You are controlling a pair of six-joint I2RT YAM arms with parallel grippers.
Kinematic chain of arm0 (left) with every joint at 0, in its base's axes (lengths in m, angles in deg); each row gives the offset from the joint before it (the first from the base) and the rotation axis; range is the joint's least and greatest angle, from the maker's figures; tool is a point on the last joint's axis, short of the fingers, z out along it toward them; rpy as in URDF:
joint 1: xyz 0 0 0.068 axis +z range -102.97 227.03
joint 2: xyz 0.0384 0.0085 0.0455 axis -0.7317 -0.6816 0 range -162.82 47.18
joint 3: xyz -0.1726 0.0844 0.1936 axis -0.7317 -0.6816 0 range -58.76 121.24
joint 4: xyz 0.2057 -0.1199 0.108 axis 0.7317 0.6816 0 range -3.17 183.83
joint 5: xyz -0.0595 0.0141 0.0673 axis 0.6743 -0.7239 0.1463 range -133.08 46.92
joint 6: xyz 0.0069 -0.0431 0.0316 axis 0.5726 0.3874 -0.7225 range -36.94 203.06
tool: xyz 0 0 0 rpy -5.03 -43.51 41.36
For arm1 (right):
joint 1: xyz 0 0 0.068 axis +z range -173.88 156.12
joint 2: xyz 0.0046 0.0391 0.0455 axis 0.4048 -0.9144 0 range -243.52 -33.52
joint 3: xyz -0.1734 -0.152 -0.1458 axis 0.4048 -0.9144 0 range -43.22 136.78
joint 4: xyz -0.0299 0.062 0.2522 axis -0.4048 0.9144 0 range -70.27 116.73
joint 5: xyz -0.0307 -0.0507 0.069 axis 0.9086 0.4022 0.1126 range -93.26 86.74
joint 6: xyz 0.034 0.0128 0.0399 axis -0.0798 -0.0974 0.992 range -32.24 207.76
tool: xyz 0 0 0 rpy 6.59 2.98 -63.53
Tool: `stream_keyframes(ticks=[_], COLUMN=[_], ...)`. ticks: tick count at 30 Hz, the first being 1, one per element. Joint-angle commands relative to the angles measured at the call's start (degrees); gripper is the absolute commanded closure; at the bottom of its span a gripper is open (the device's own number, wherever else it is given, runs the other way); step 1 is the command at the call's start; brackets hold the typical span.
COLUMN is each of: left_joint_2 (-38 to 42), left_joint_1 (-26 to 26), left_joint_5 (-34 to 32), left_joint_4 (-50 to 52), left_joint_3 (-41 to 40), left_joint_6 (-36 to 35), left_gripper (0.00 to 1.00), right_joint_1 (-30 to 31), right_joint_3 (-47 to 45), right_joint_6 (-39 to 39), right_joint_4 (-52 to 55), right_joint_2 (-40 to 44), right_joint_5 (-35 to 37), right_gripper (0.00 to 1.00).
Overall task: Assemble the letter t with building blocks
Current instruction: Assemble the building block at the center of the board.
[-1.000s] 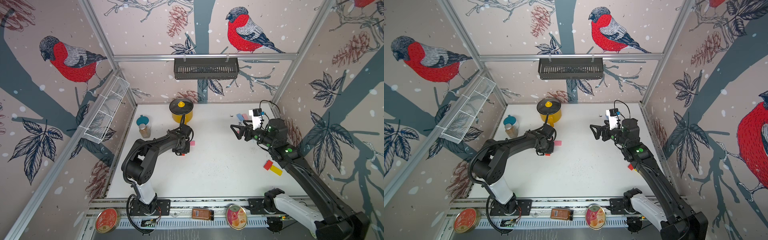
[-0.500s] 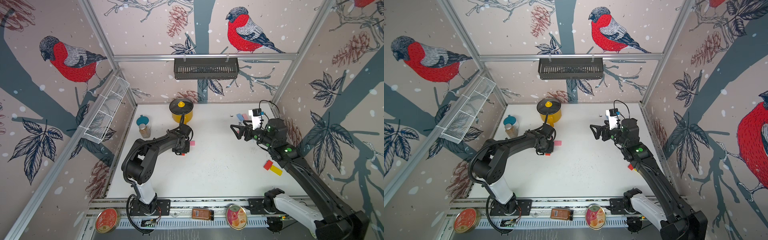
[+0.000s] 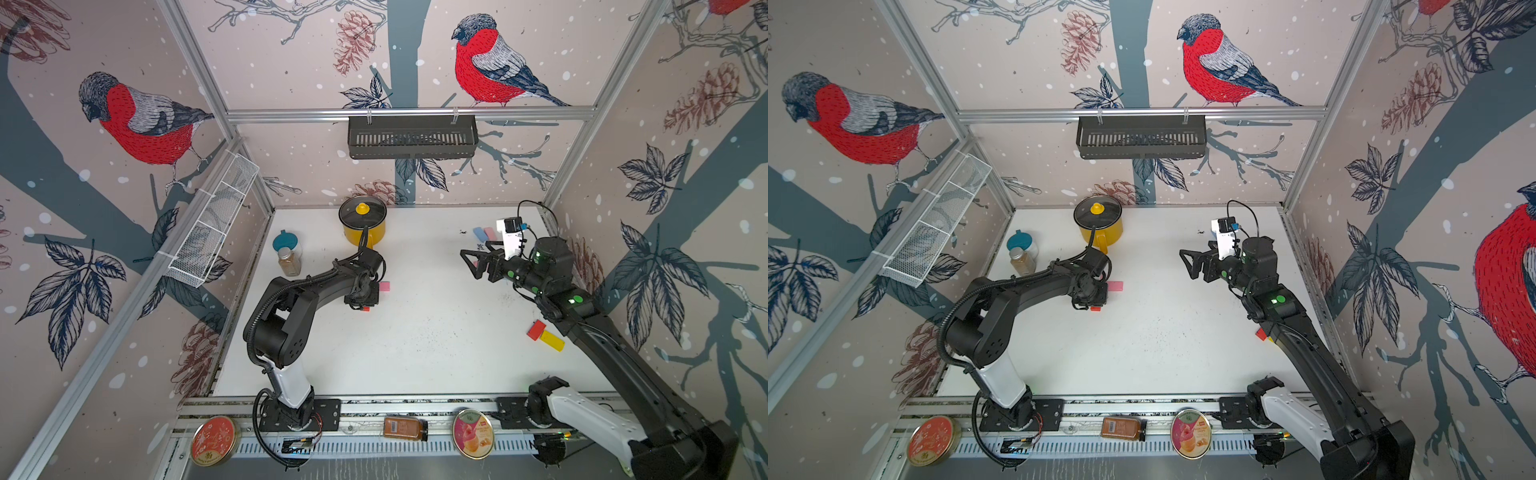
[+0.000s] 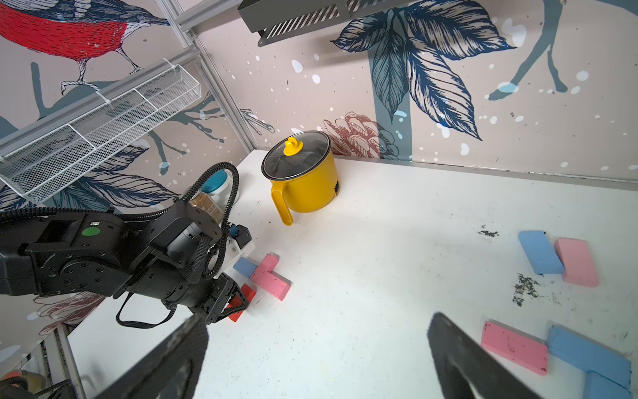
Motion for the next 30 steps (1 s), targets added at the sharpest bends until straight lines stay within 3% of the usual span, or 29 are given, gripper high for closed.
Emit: stream_keyframes(ticks=[1,21,30], left_joint_2=[-1.59,-2.1,0.32], left_joint_1=[0.22,0.33,0.13], left_joint_5=[0.63,1.01,1.65], left_joint_4=[-2.45,-2.38,-2.7], left_joint_3=[-0.59,-0.43,-1.57], left_joint_6=[1.89,1.79,2.19], left_gripper=[0.97,0.94,0.82], right_joint_1=[0.18,0.51,0.46], right_joint_3=[-0.15,-0.69,-1.09], right_joint_6=[-0.5,-0.94,-0.94], right_joint_4=[-0.68,-1.14,-1.44], right_joint_2=[0.22,1.08,1.06], right_joint_5=[0.31,0.78,0.82], right_gripper=[0.01,0.0,0.0])
